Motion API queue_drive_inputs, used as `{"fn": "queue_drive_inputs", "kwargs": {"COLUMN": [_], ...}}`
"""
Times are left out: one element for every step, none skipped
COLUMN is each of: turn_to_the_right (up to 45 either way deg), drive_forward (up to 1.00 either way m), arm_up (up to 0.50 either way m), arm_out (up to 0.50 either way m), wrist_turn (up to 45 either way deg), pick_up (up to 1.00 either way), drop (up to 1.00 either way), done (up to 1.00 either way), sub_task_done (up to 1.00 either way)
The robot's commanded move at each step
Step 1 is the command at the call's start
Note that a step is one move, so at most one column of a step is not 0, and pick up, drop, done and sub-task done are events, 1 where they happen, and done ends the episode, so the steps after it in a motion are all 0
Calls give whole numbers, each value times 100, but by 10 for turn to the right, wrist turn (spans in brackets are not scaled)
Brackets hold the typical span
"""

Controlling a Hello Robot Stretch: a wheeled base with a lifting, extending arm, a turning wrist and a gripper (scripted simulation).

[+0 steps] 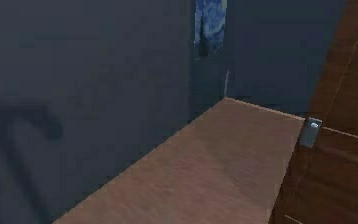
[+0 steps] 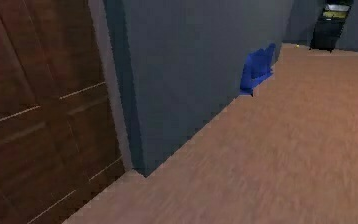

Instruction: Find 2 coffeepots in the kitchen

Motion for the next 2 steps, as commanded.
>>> {"fn": "queue_drive_inputs", "kwargs": {"turn_to_the_right": [0,330], "drive_forward": [80,0], "arm_up": [0,0], "arm_out": [0,0], "wrist_turn": [0,0], "pick_up": [0,0], "drop": [0,0], "done": [0,0], "sub_task_done": [0,0]}}
